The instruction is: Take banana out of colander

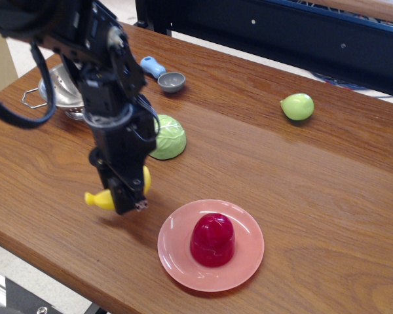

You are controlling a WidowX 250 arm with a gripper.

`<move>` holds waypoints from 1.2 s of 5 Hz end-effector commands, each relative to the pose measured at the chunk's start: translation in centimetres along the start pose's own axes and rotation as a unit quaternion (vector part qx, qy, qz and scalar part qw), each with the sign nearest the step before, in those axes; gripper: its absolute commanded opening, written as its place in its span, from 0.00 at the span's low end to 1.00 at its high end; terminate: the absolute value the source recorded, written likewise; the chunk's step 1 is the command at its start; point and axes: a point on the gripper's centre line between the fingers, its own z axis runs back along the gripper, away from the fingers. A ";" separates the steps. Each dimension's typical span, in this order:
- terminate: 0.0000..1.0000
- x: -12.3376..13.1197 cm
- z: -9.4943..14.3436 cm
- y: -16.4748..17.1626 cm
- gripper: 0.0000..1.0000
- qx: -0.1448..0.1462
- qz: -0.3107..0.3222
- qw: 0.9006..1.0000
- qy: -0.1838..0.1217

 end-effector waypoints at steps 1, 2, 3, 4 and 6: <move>0.00 1.3 -0.1 0.6 1.00 0.013 0.033 0.999 -0.003; 0.00 1.9 0.2 1.1 1.00 0.010 0.042 0.999 0.002; 0.00 2.7 1.3 2.0 1.00 0.011 0.064 0.998 -0.005; 0.00 3.3 4.2 3.4 1.00 -0.010 0.078 0.997 -0.019; 0.00 3.9 7.8 5.1 1.00 -0.014 0.101 0.994 -0.037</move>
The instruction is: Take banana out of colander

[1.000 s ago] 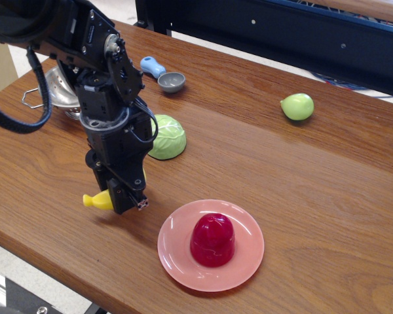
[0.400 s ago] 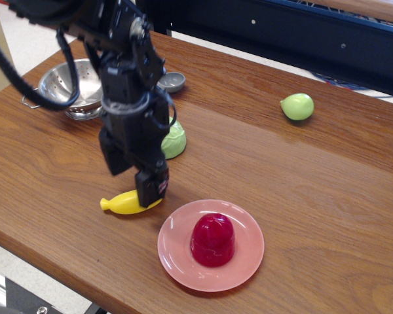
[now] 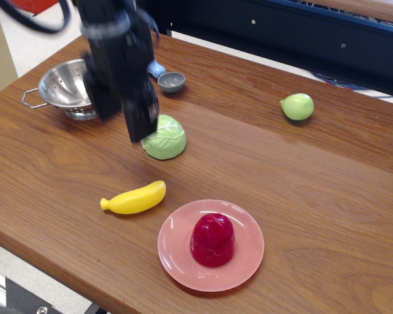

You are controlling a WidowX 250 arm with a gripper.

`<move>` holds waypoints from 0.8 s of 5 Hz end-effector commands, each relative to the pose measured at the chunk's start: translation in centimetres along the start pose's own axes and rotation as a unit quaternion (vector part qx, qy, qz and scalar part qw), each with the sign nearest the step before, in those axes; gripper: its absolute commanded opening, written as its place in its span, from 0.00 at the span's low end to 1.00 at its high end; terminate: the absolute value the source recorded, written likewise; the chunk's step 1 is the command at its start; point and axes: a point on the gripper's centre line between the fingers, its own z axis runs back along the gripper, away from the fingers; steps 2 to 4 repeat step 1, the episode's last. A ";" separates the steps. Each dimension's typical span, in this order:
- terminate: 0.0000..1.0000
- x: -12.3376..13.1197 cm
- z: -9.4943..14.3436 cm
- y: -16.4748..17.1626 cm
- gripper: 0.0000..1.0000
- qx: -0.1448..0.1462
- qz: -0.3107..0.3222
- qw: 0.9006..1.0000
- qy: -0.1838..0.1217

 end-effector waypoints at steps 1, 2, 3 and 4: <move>1.00 0.7 1.6 1.0 1.00 0.012 0.000 1.000 -0.022; 1.00 0.7 1.6 1.0 1.00 0.012 0.000 1.000 -0.022; 1.00 0.7 1.6 1.0 1.00 0.012 0.000 1.000 -0.022; 1.00 0.7 1.6 1.0 1.00 0.012 0.000 1.000 -0.022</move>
